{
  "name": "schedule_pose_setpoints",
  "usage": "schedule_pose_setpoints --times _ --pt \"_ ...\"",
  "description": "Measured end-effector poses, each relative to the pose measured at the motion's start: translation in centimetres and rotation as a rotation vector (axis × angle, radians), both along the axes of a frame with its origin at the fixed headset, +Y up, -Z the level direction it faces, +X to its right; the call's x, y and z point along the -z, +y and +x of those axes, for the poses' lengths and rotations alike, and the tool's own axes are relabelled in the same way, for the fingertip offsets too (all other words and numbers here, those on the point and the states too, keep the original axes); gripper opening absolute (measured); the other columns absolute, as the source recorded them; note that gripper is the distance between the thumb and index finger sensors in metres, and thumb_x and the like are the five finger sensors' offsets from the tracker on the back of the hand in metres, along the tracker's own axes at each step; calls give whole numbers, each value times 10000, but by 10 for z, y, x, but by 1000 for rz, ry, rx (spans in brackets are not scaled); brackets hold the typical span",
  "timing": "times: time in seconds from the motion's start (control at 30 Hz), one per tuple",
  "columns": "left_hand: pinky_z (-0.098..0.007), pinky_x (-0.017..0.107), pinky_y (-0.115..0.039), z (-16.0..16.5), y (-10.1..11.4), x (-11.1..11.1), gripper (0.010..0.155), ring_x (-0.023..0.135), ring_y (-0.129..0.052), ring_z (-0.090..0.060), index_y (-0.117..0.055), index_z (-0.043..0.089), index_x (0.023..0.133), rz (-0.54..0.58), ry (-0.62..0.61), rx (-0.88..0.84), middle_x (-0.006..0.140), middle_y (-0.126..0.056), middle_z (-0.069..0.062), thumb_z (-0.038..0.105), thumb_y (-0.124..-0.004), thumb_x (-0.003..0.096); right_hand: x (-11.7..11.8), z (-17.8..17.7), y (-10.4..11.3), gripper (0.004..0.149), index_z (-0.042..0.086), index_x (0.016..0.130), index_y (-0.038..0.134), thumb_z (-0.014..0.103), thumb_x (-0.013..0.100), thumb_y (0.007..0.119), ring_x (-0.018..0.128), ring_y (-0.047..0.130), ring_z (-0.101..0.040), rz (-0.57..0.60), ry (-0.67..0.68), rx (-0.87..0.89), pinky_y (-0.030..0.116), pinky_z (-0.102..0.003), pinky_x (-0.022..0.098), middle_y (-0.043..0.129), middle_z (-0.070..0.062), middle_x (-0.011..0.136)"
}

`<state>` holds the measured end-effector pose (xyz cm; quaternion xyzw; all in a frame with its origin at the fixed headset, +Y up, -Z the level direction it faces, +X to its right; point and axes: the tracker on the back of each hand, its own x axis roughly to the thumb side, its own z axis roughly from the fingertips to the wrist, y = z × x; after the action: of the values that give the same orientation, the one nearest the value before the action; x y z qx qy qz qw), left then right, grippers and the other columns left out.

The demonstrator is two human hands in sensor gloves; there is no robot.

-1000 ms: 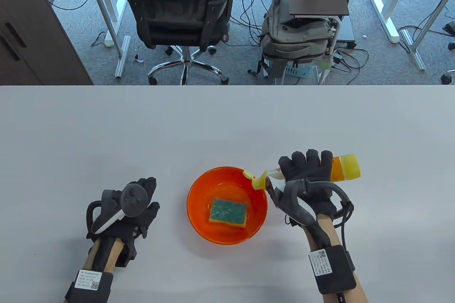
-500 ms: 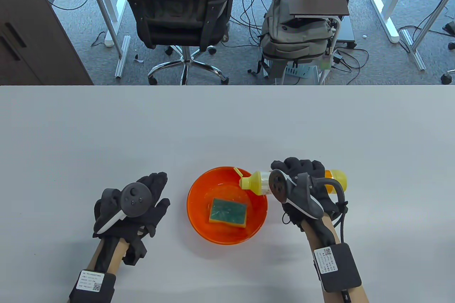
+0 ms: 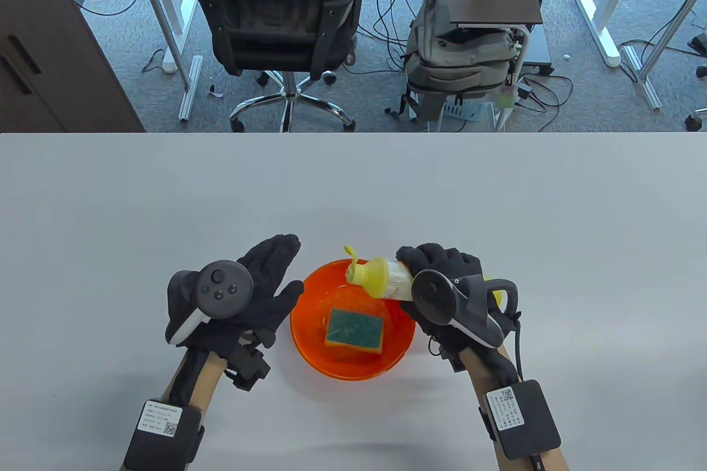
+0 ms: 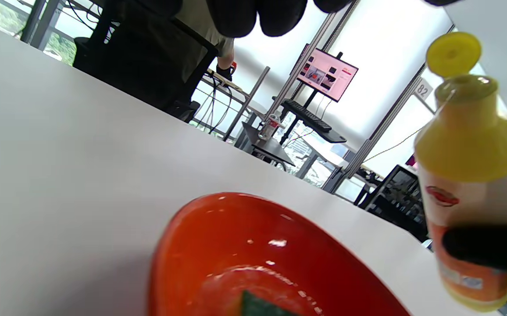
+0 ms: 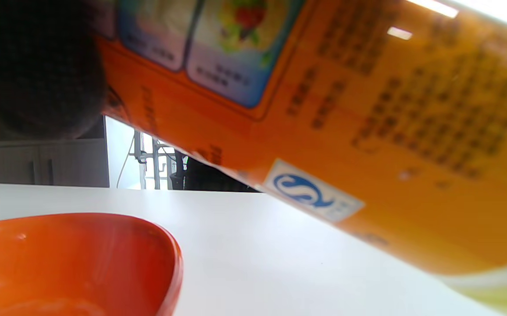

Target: Squeeze dish soap on sponge and spread

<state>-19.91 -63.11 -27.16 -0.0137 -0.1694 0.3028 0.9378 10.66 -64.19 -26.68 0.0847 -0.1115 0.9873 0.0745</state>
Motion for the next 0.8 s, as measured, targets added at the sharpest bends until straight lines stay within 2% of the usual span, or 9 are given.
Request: schedule_pose_setpoints --times 0.13,0.3,0.57,0.67,0.8 --pt "-643 828 -463 10 12 5 715 1178 -533 -296 -484 383 1106 -12 -58 -146 1208 -503 19 620 -613 444 -1 0 0 791 448 923 624 568 227 980 829 919 -207 4 27 118 741 -478 704 767 127 937" --pt "-647 833 -430 19 13 10 711 1190 -497 -290 -493 394 1107 -71 -125 -362 1214 -502 44 633 -598 445 -2 -2 -2 795 441 925 610 569 229 972 839 917 -200 -19 81 229 738 -473 712 759 125 942" --pt "-650 837 -388 24 -2 16 734 1210 -424 -287 -489 387 1117 -213 -259 -552 1230 -468 46 671 -563 444 -6 -16 0 790 454 922 614 551 228 978 863 897 -188 -85 187 236 714 -476 732 755 138 949" --pt "-659 839 -382 26 -4 16 708 1214 -426 -288 -553 397 1099 -265 -348 -662 1232 -484 55 670 -572 446 -6 -20 -1 787 448 919 625 554 226 981 846 907 -190 -119 213 233 723 -473 727 770 131 939" --pt "-660 840 -395 25 -1 13 678 1213 -474 -254 -597 397 1078 -241 -374 -650 1212 -556 88 656 -582 452 -6 -20 -1 783 431 918 636 557 227 982 825 921 -196 -129 209 245 741 -474 710 787 118 927"
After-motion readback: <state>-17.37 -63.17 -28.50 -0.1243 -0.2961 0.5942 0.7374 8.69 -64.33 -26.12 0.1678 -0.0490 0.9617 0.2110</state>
